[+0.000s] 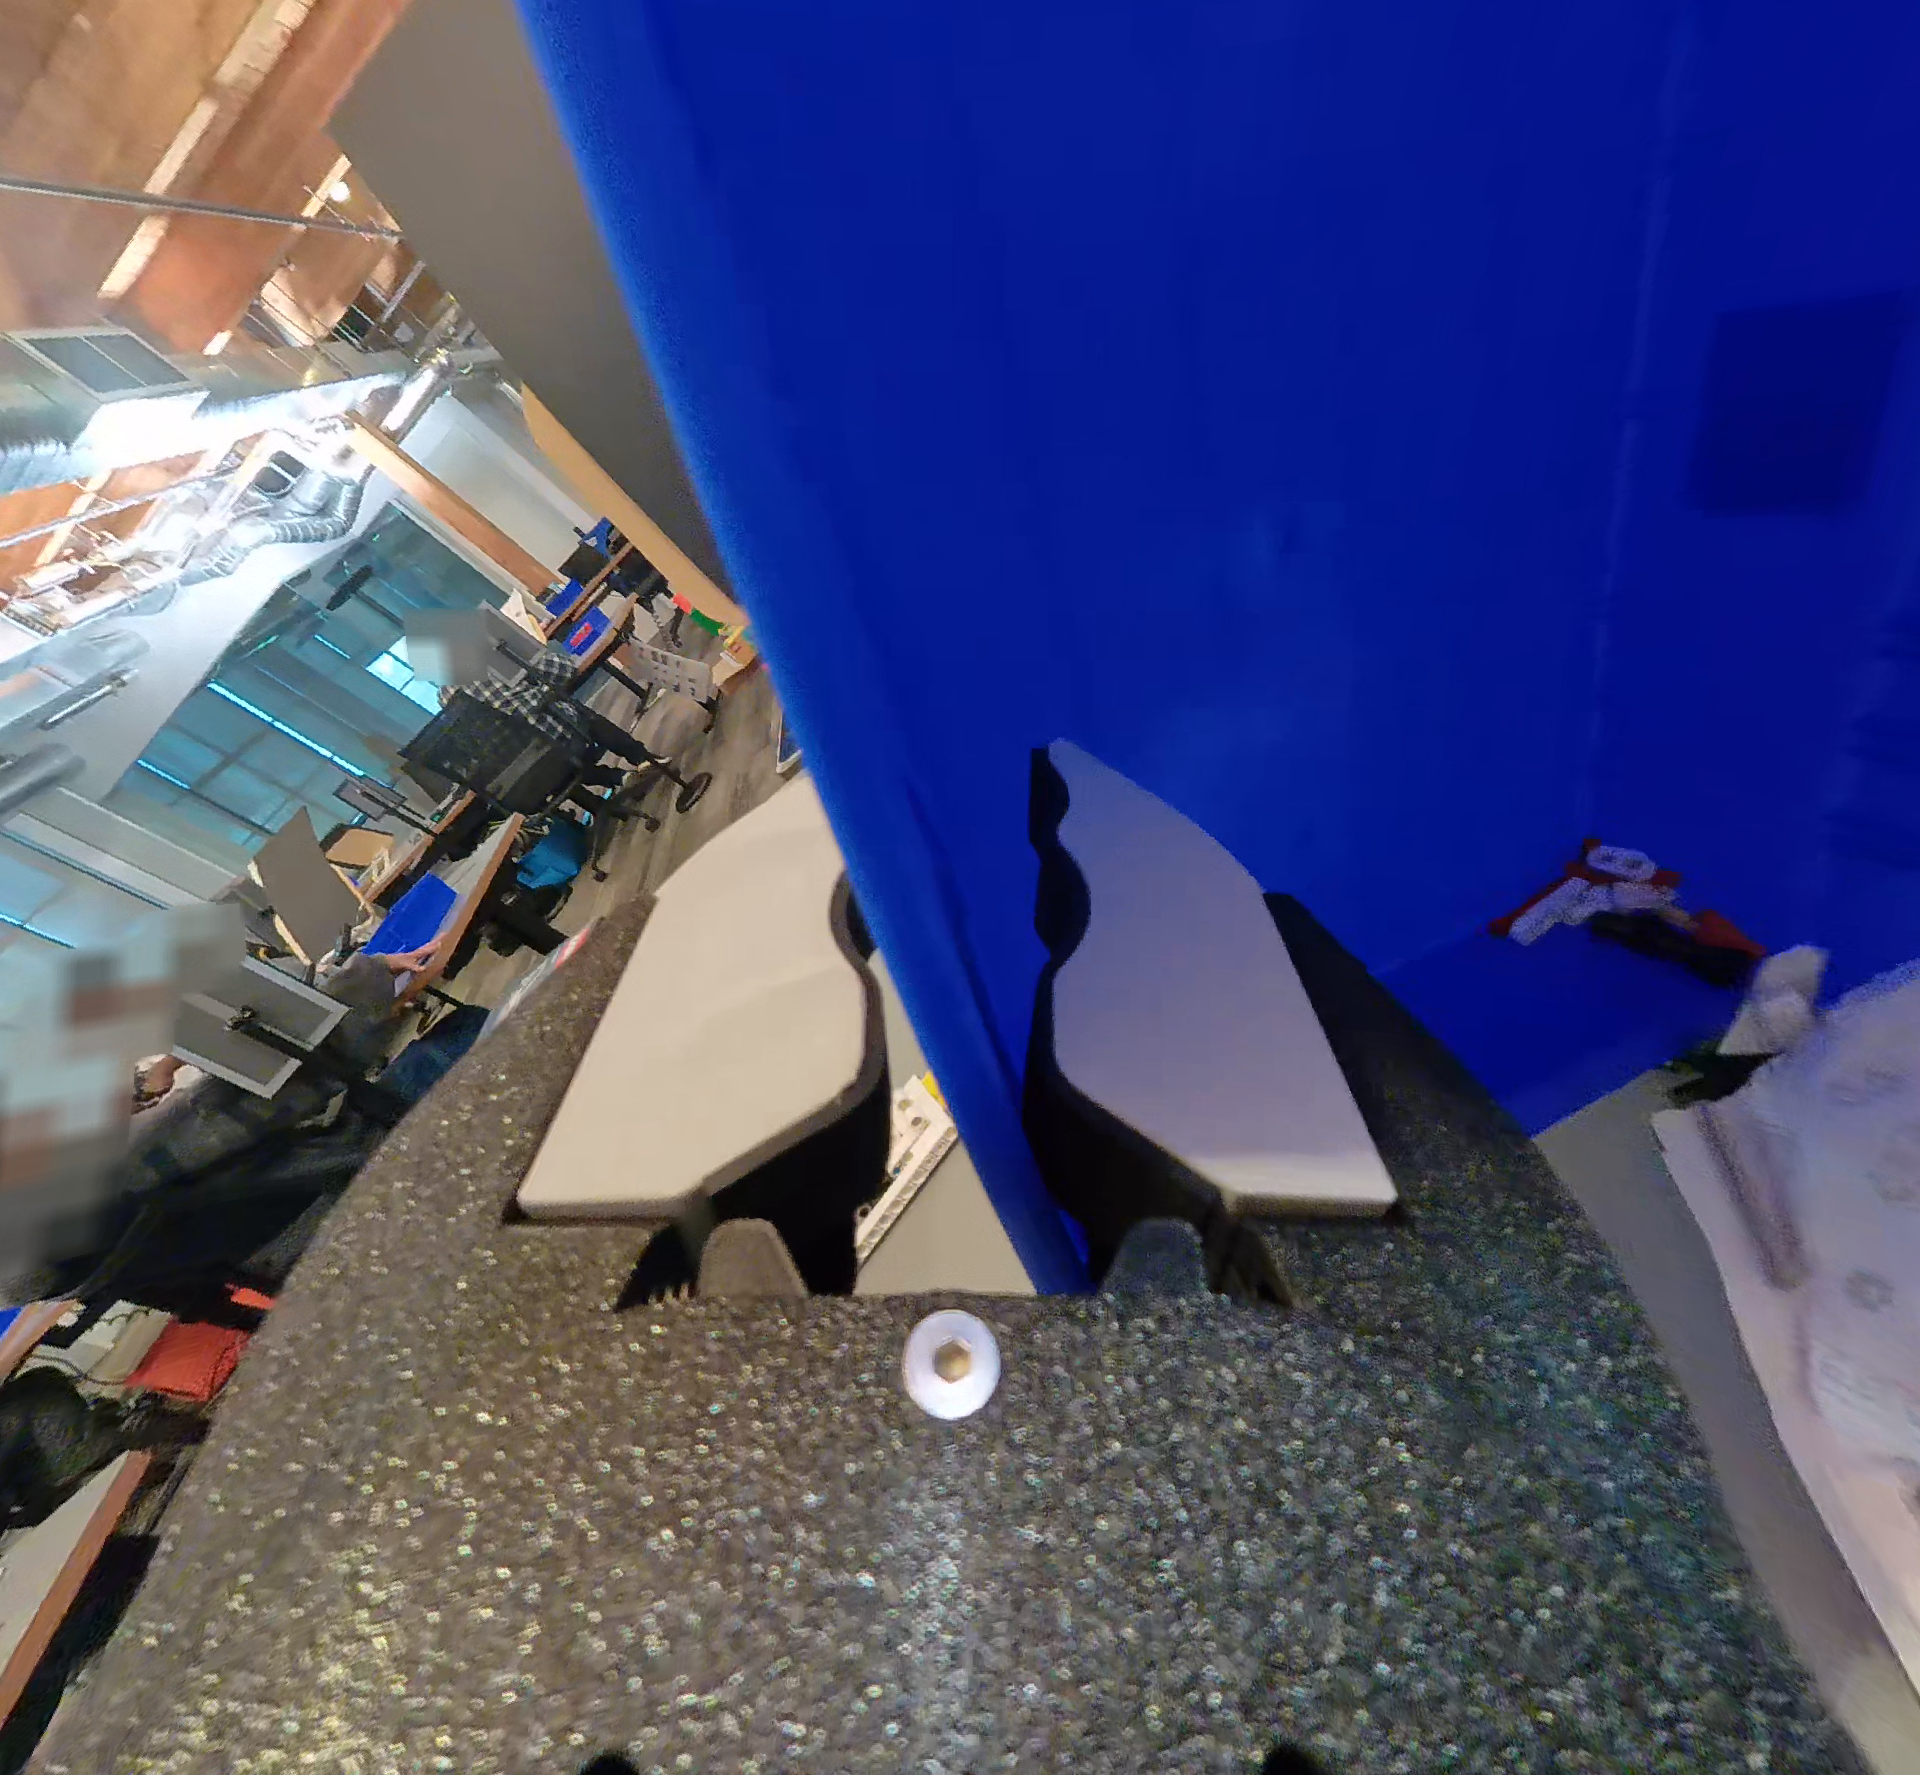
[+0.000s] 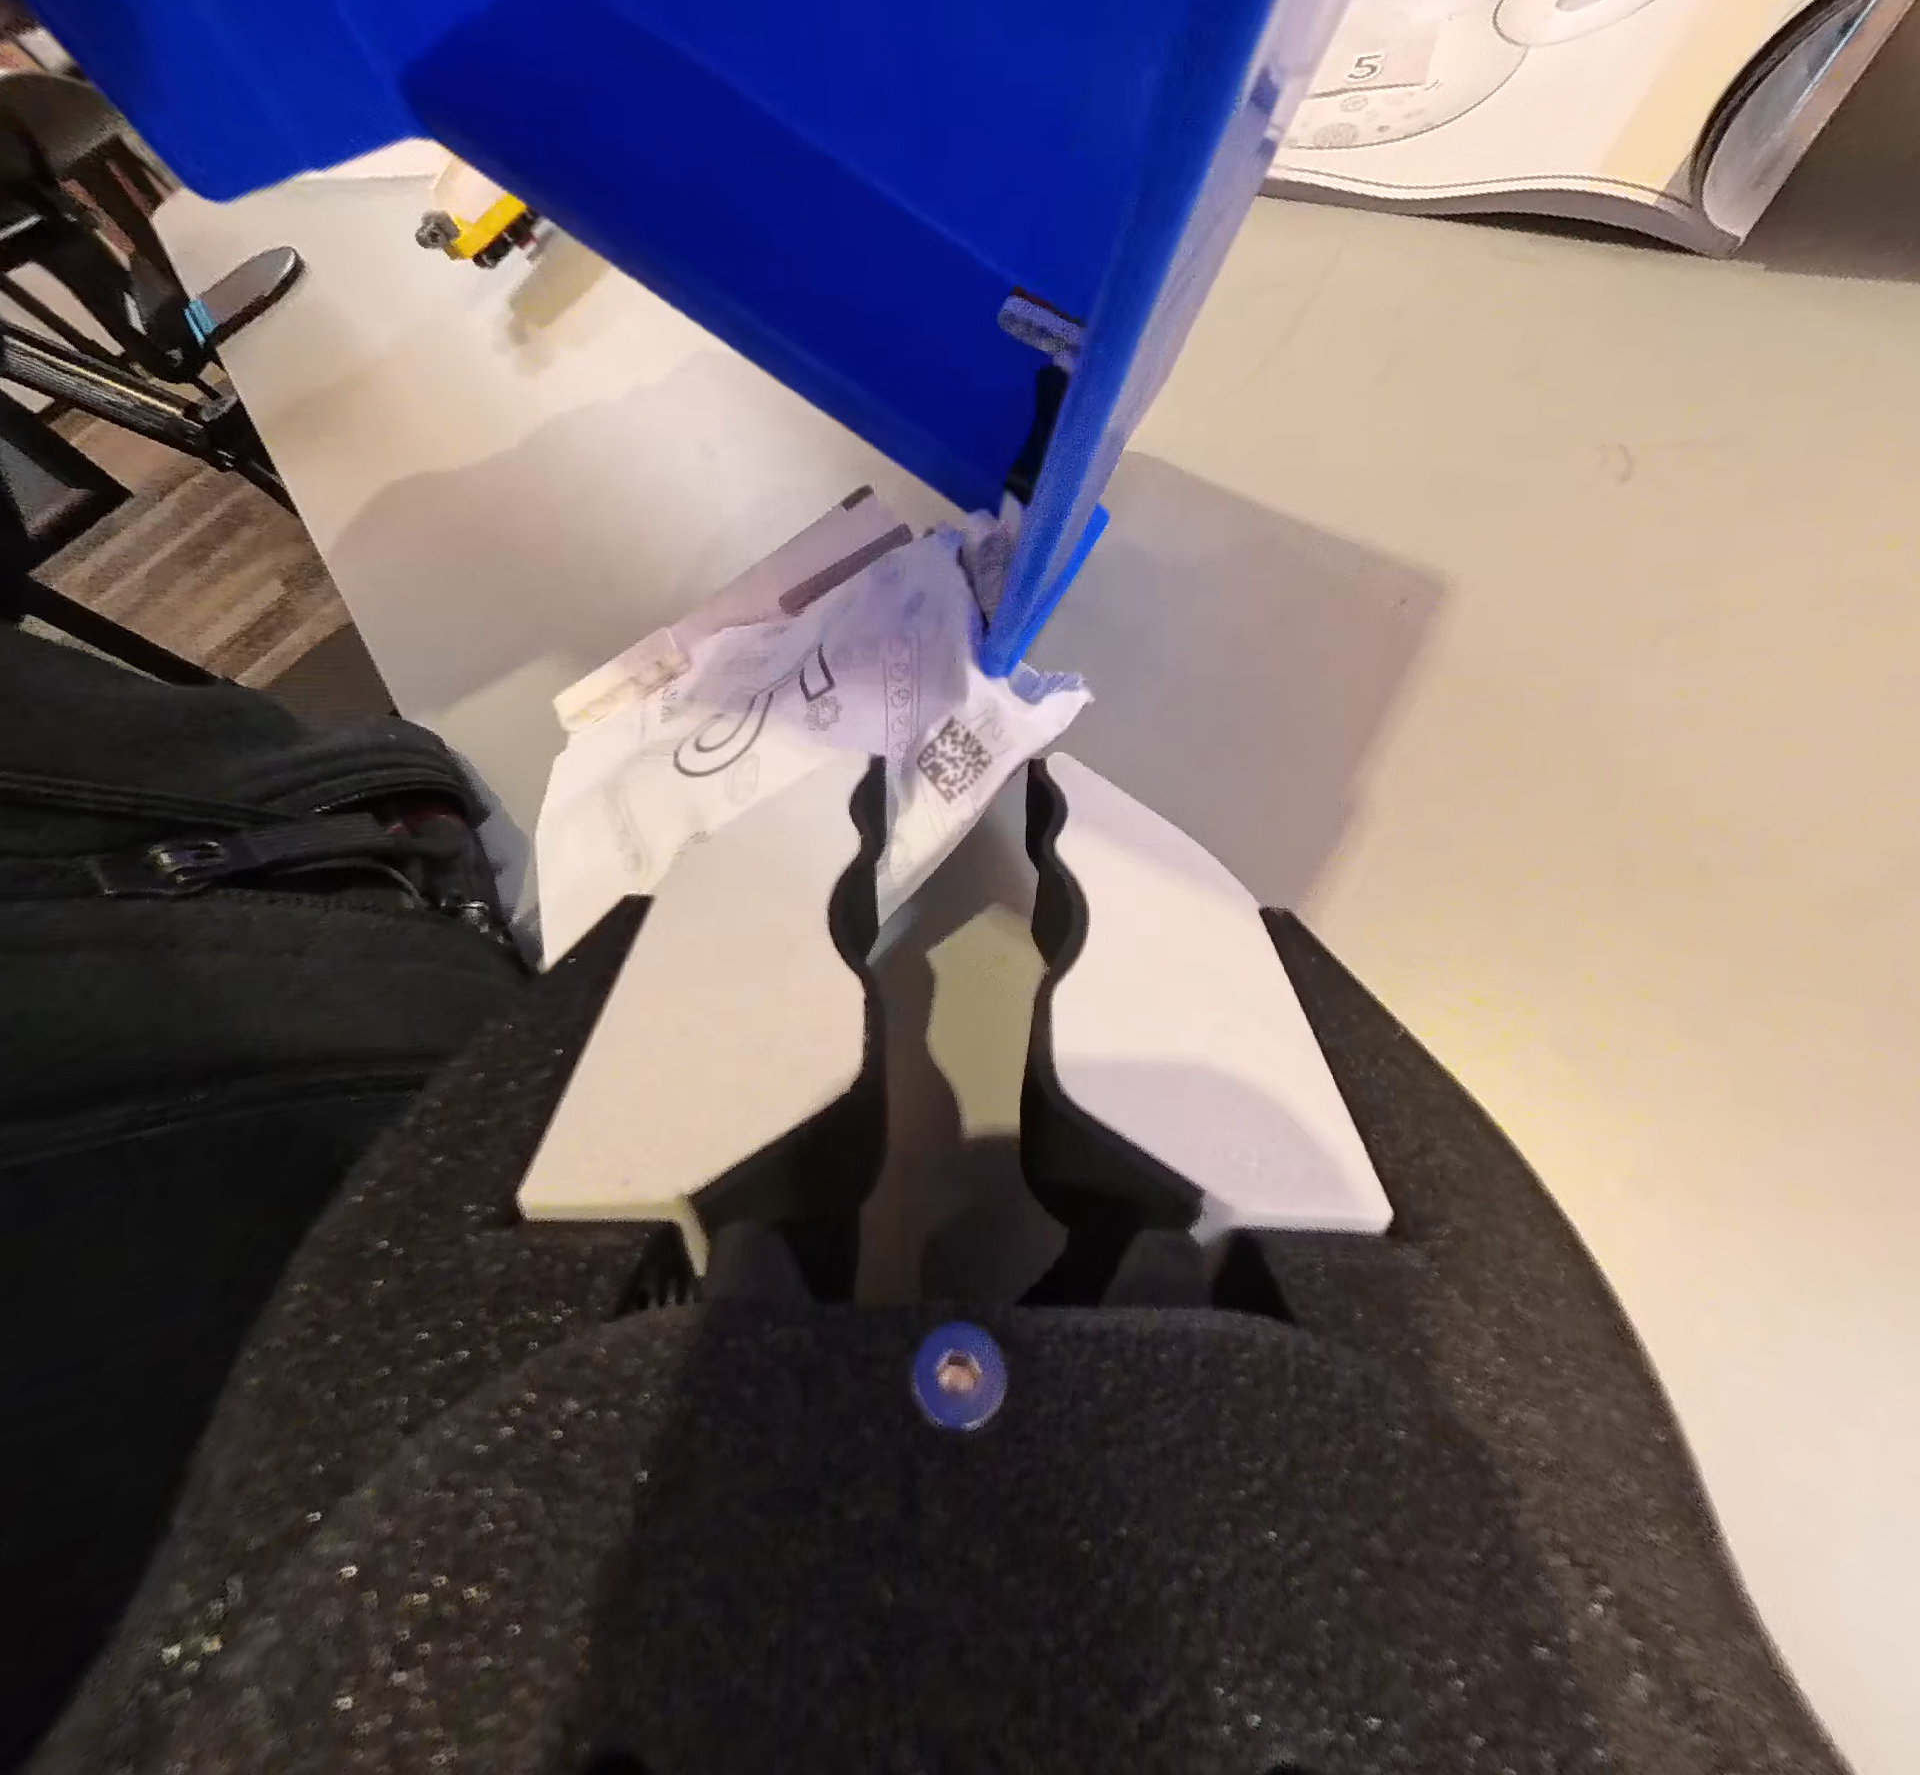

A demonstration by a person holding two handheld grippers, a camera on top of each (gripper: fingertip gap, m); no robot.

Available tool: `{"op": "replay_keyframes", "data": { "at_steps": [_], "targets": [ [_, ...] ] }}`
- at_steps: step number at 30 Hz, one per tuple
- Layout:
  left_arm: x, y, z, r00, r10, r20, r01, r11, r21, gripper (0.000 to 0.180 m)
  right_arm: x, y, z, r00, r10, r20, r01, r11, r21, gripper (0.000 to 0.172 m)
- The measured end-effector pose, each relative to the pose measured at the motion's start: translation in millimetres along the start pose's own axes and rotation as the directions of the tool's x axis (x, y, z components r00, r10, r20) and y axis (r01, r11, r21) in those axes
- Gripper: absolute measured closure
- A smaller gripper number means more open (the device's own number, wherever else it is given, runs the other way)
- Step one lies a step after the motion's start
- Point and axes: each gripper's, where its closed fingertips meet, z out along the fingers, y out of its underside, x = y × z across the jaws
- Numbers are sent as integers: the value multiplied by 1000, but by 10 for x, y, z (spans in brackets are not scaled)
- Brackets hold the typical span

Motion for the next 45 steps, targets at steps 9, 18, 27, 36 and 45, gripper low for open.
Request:
{"op": "replay_keyframes", "data": {
  "at_steps": [9, 18, 27, 36, 45],
  "targets": [
    [-199, 290, 177, 992, -124, 10, 125, 988, -86, 152, 49, 18, 38, 1000, 2, -11, -2, 999, -34, 145],
    [-450, 516, 158, 978, -103, 181, 97, 994, 40, 152, 57, 42, 82, 1000, -17, -2, 17, 997, -72, 141],
    [-472, 533, -2, 966, -76, 247, 29, 981, 190, 152, 85, 36, 112, 1000, -17, -6, 17, 996, -85, 139],
    [-457, 591, -35, 946, -106, 307, 35, 973, 229, 151, 95, 29, 115, 1000, -7, -7, 6, 997, -81, 138],
    [-451, 608, -13, 941, -113, 317, 36, 970, 240, 151, 112, 16, 119, 1000, 8, -5, -8, 997, -74, 138]
  ]
}}
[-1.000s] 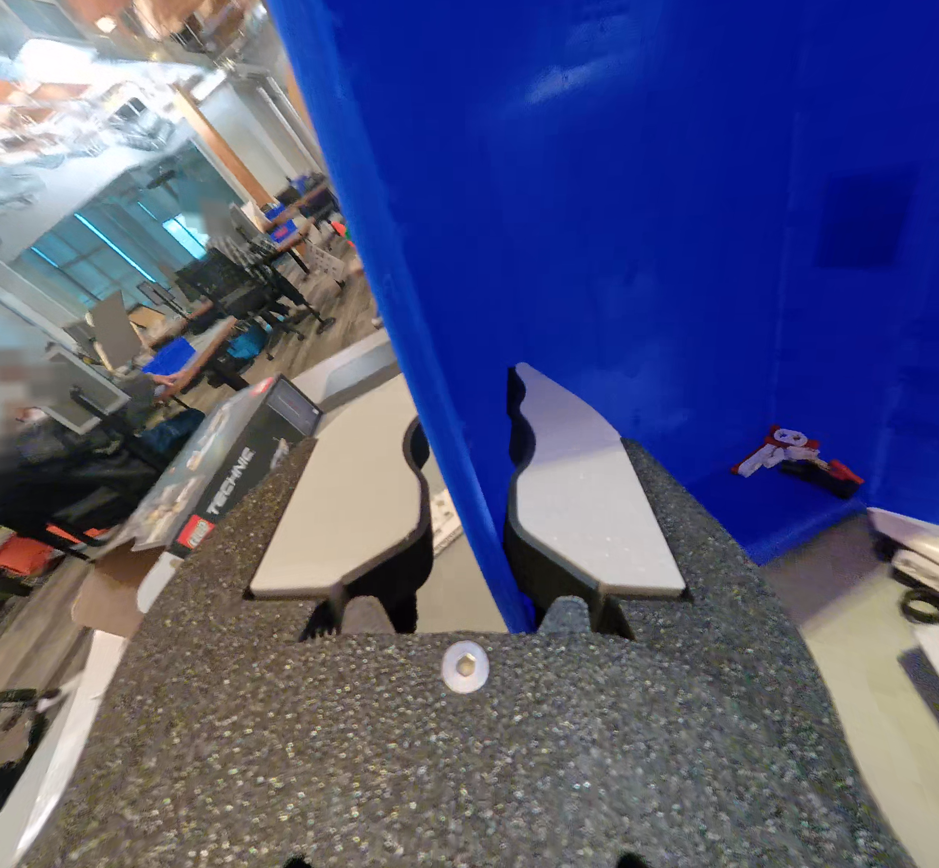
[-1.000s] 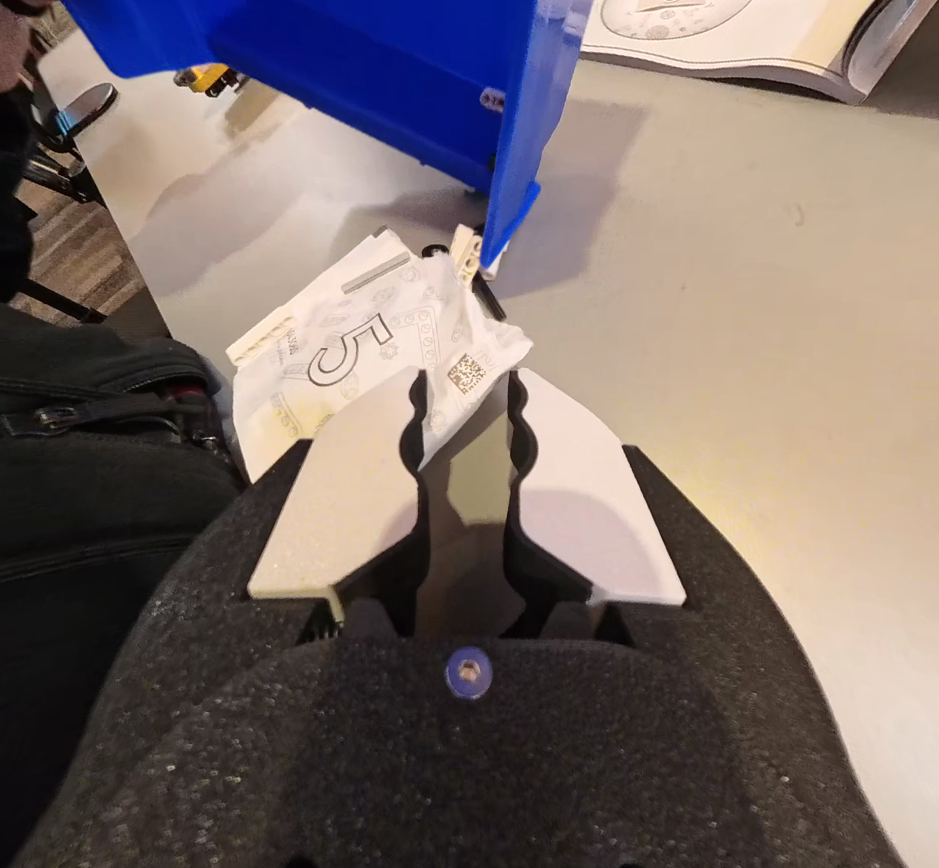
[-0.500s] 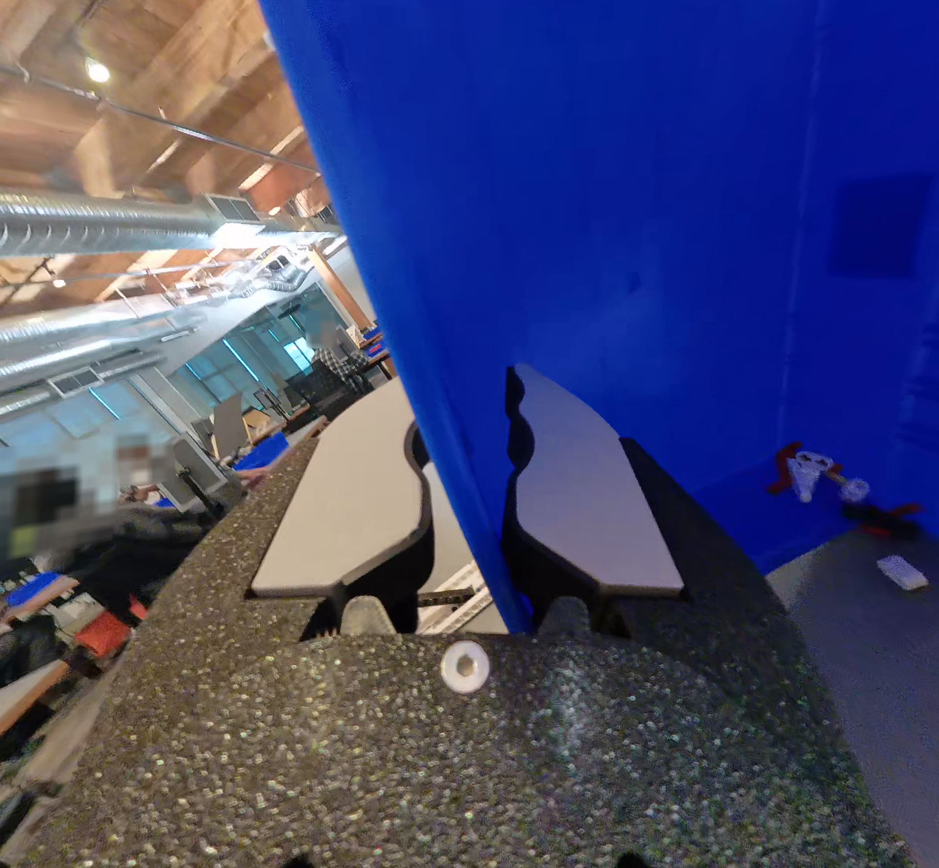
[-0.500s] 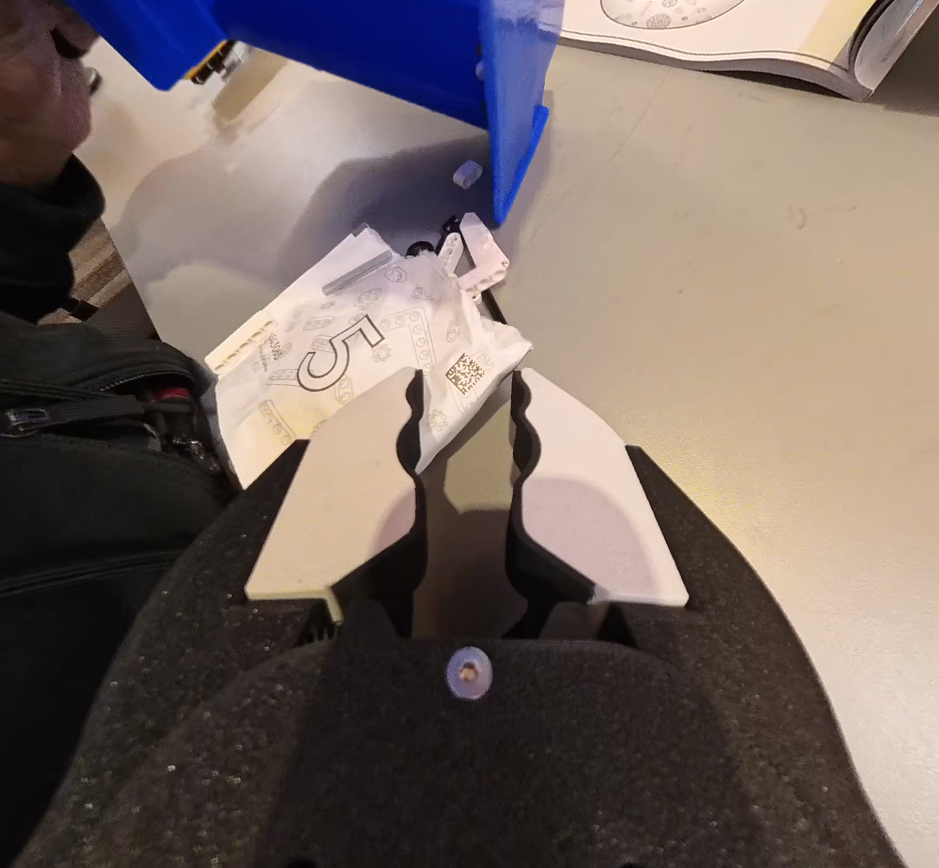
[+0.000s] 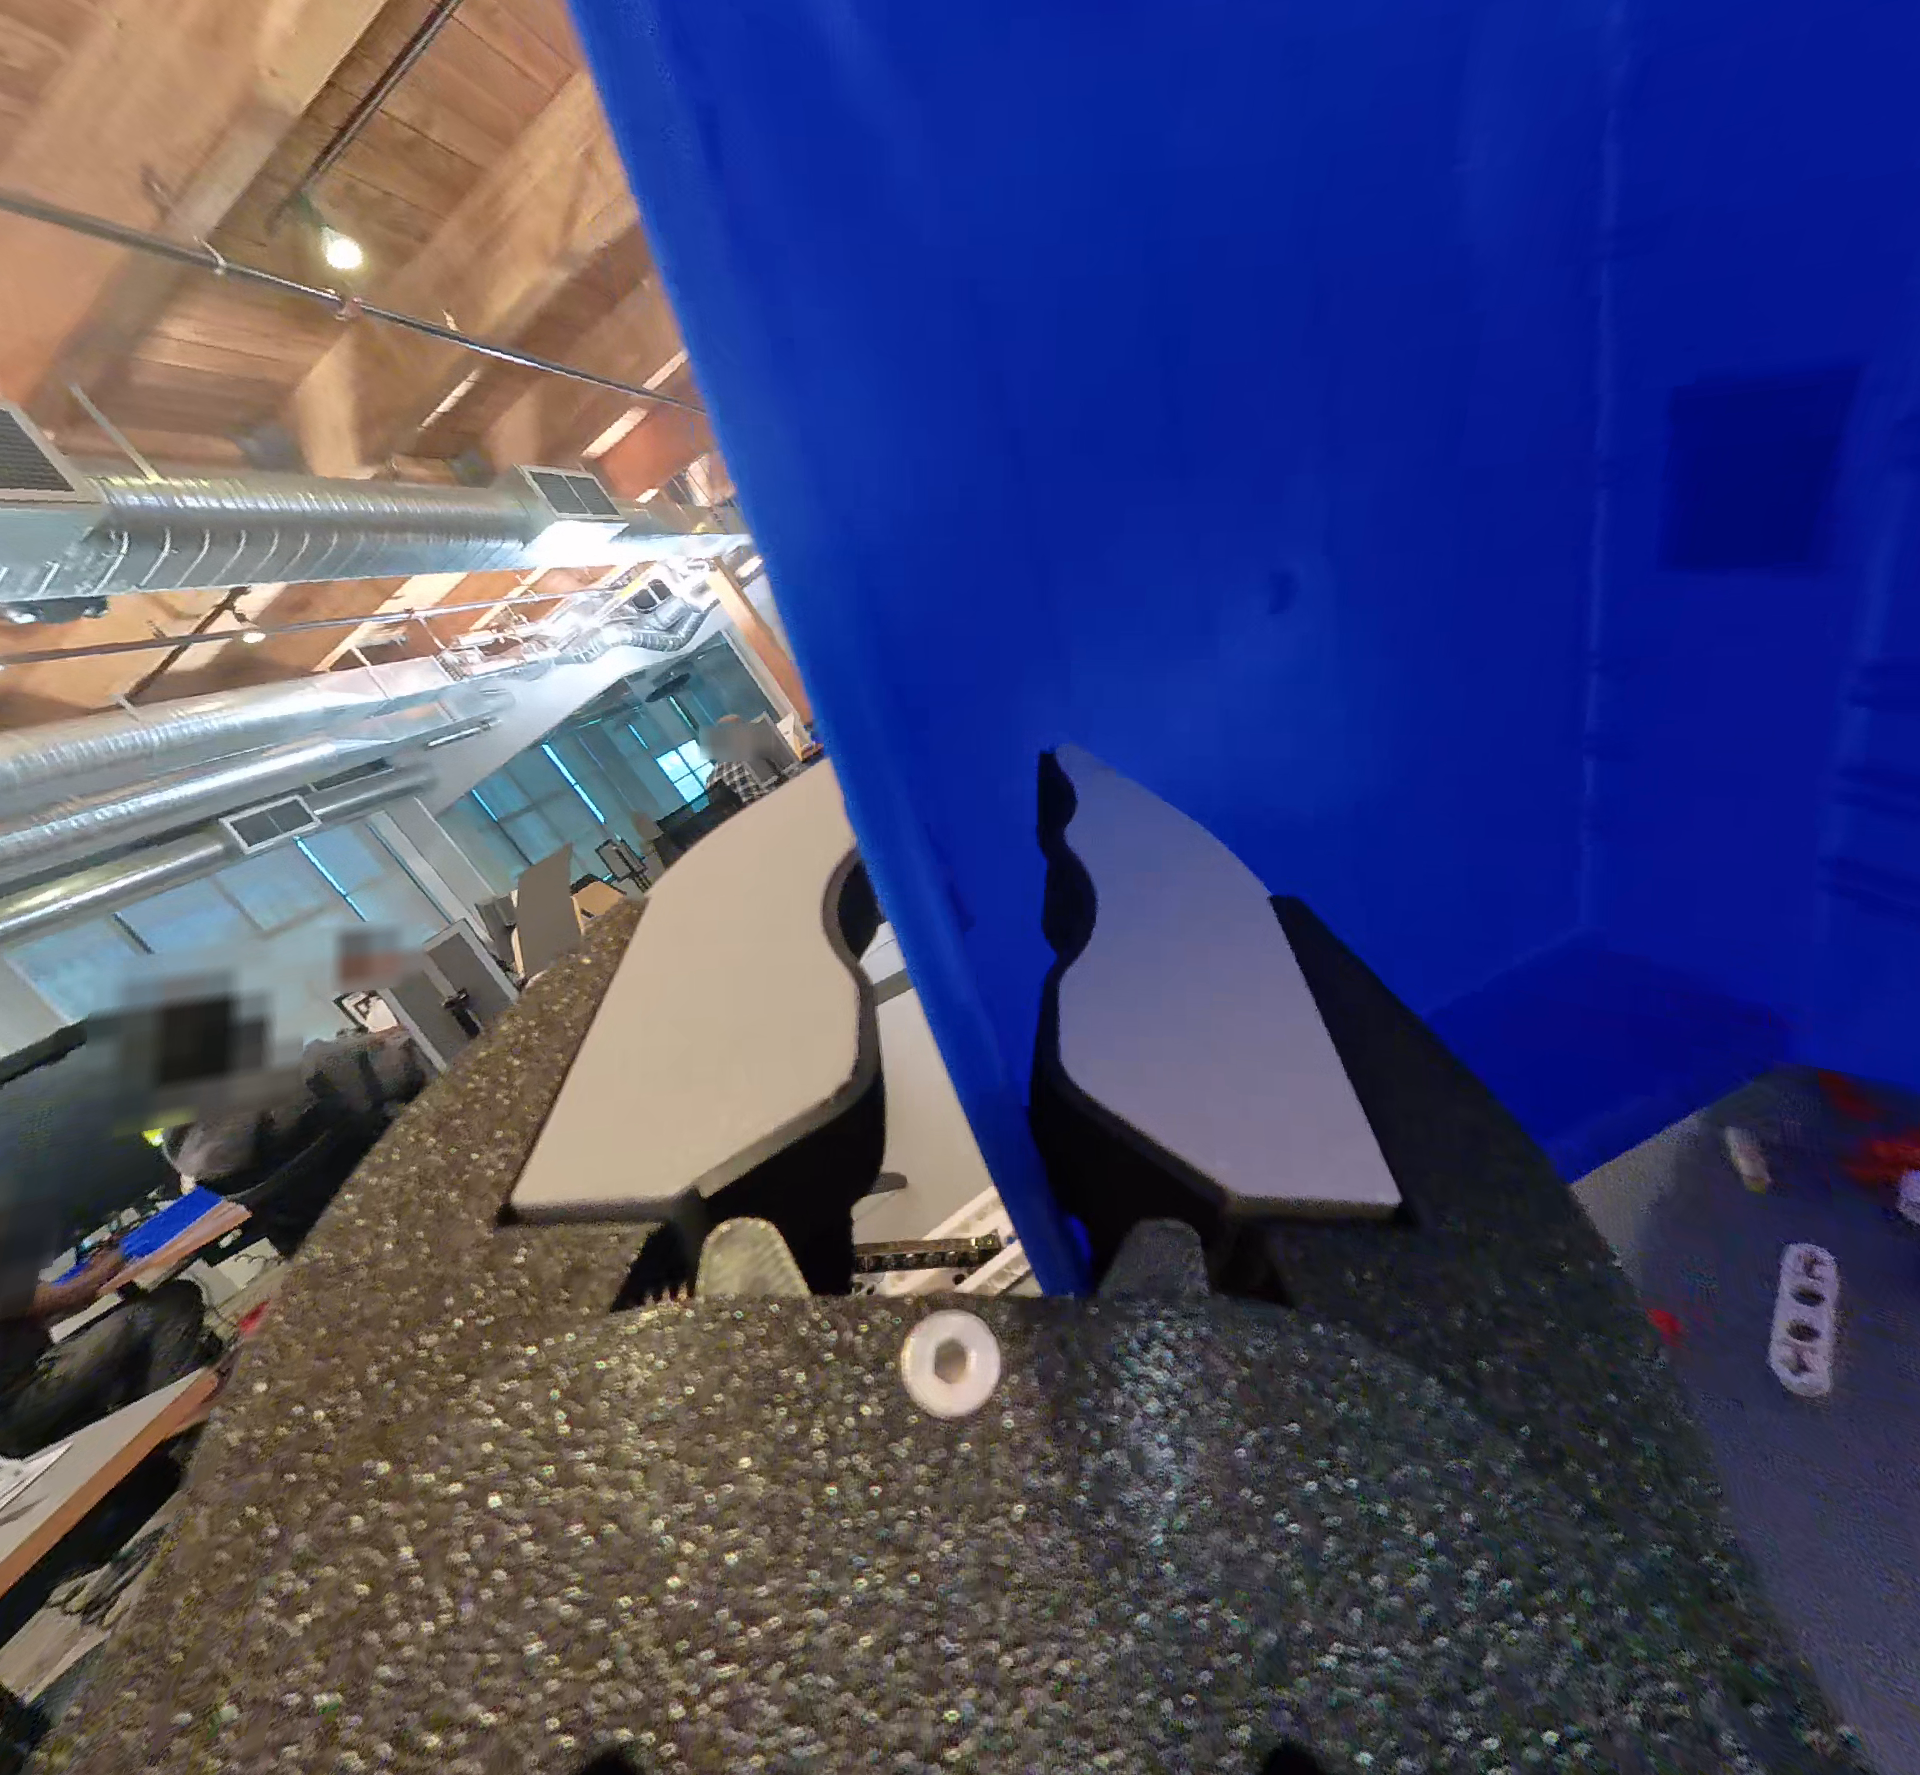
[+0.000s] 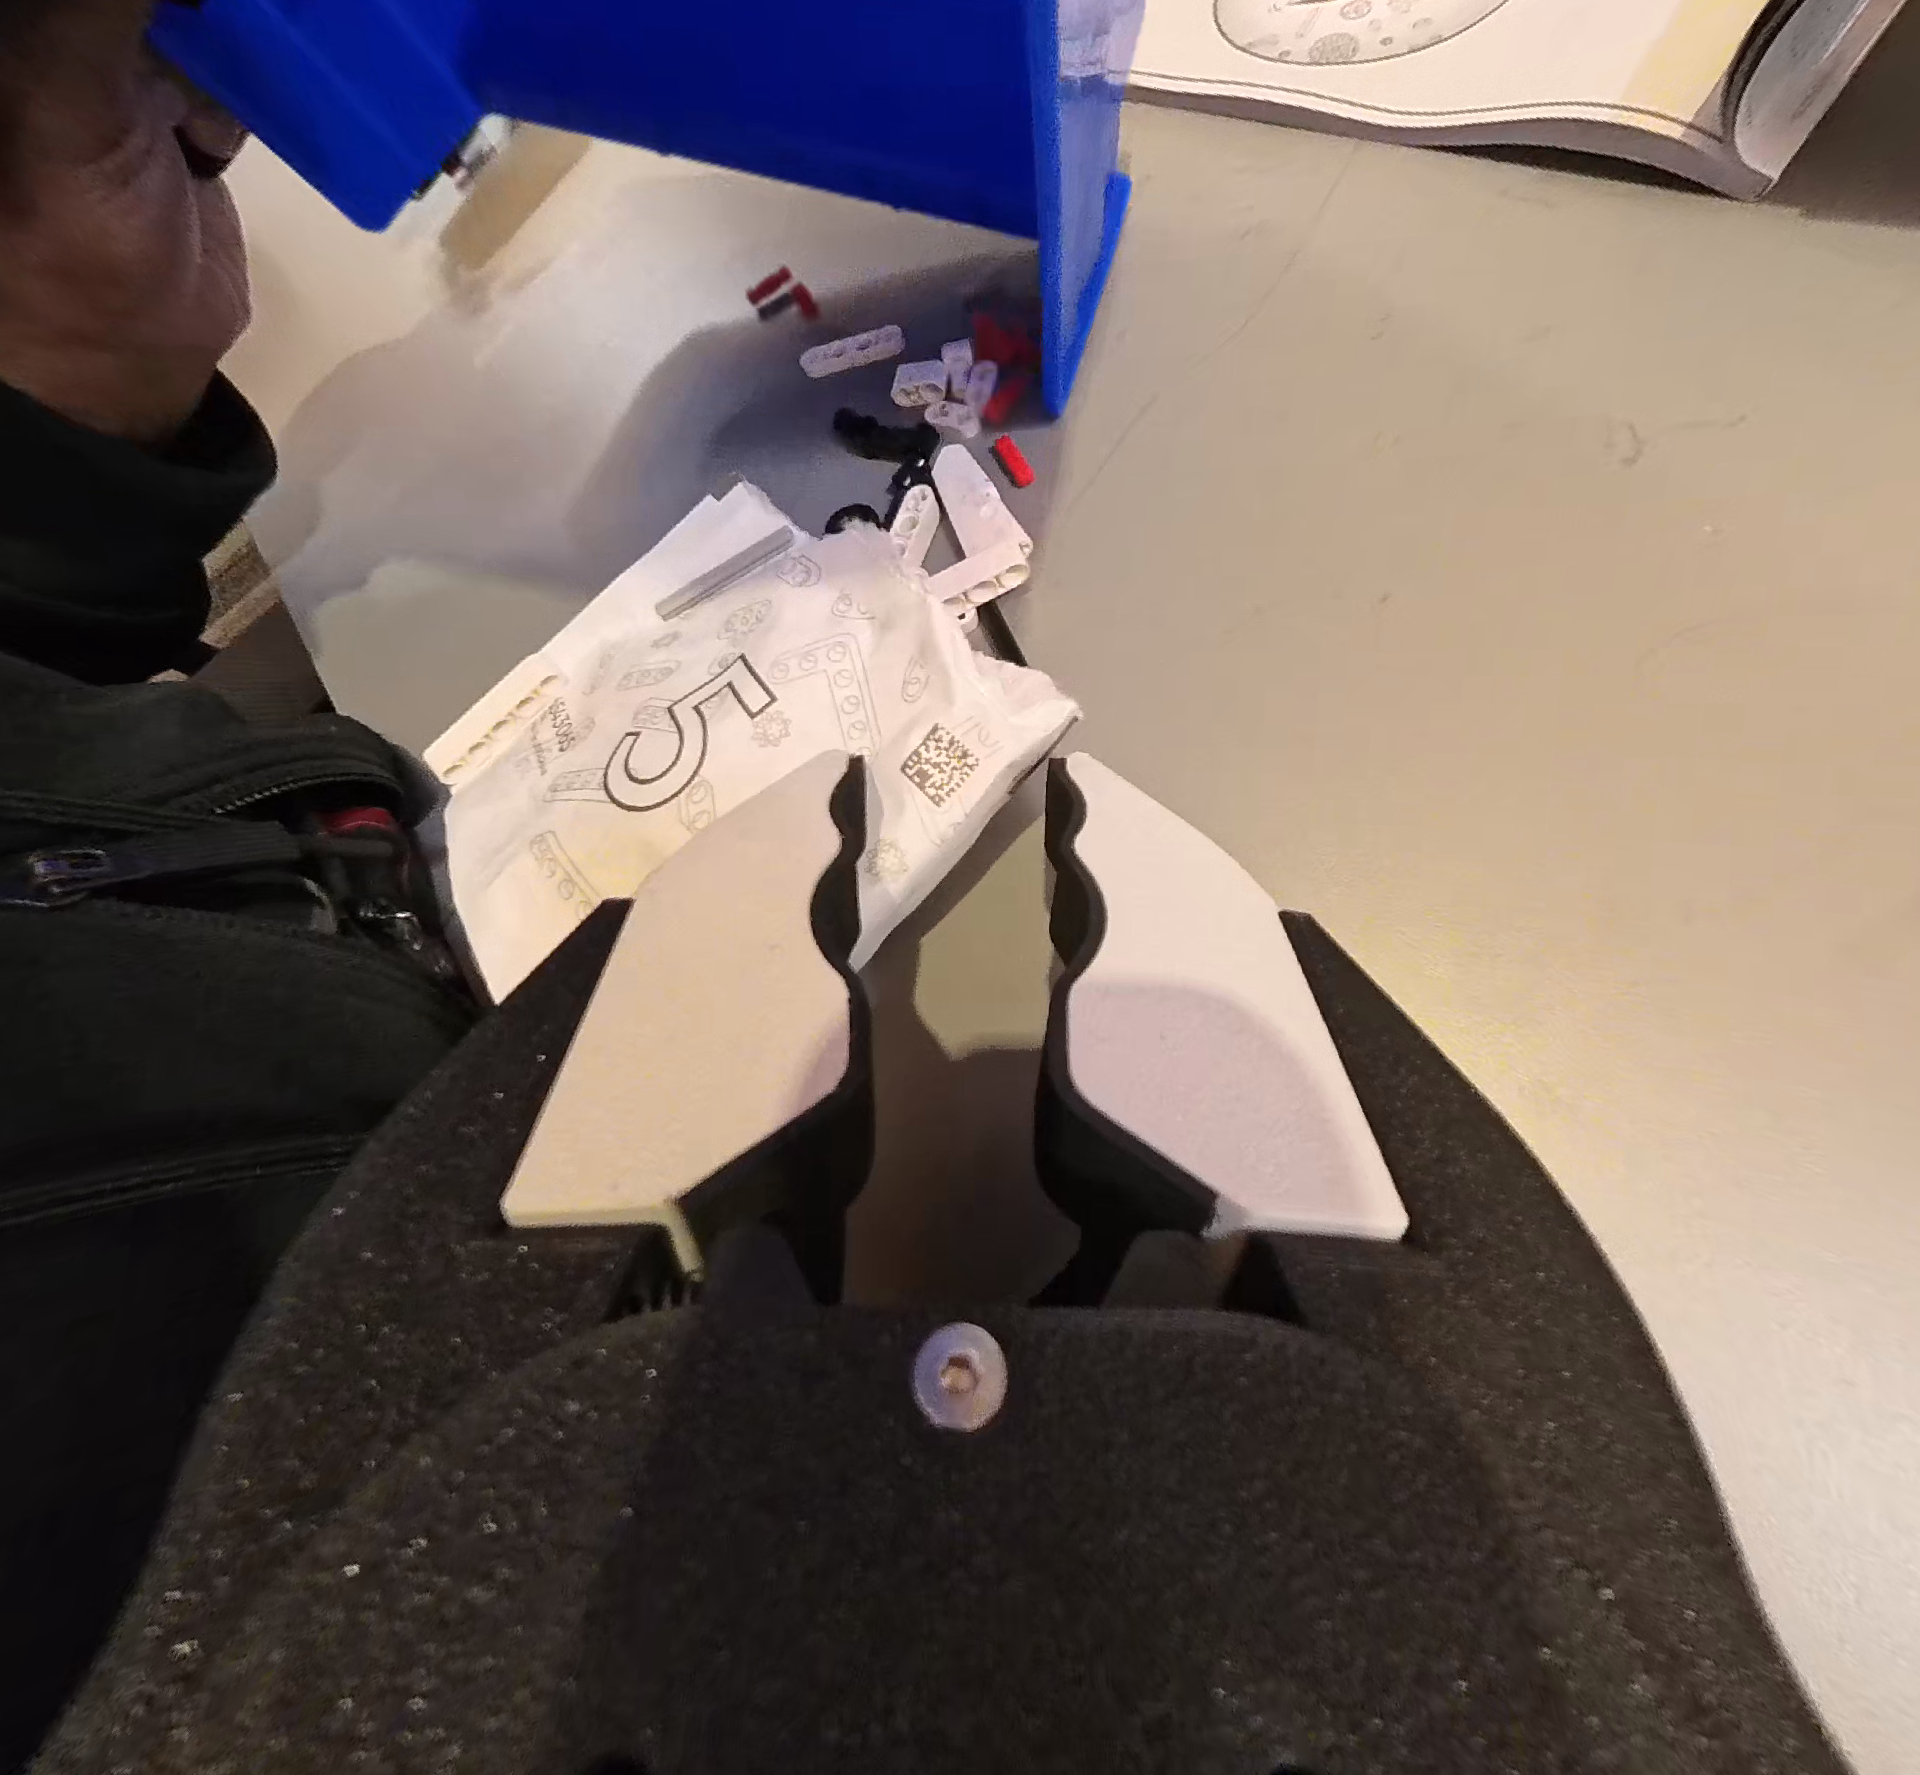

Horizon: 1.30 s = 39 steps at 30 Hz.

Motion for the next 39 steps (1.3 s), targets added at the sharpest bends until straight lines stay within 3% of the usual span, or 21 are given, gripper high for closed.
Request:
{"op": "replay_keyframes", "data": {
  "at_steps": [10, 17, 22, 24, 30, 33, 36, 39],
  "targets": [
    [-153, 99, 196, 986, -167, 2, 166, 980, -112, 150, 26, -154, -105, 1000, -11, 20, 9, 997, 71, 131],
    [-7, -7, 446, 924, -366, -112, 330, 910, -253, 148, 163, -829, -302, 966, -229, -119, 248, 951, 186, 124],
    [429, -298, 632, 833, -477, -279, 384, 863, -328, 147, 356, -1213, -228, 901, -351, -255, 386, 916, 105, 123],
    [519, -428, 708, 824, -469, -317, 373, 872, -318, 145, 564, -1264, -321, 852, -391, -349, 429, 902, 37, 145],
    [1027, -875, 1002, 764, -452, -461, 329, 887, -324, 137, 963, -1200, -784, 826, -364, -430, 364, 928, -86, 154],
    [1584, -1167, 1204, 685, -429, -589, 246, 897, -368, 138, 1201, -968, -1186, 837, -312, -449, 253, 949, -187, 153],
    [2381, -1339, 1238, 515, -463, -721, 99, 868, -486, 137, 1449, -567, -1633, 840, -246, -483, 101, 947, -306, 151],
    [3134, -1360, 1139, 370, -503, -781, -52, 829, -557, 144, 1617, -192, -2019, 852, -131, -508, -42, 948, -316, 150]
  ]
}}
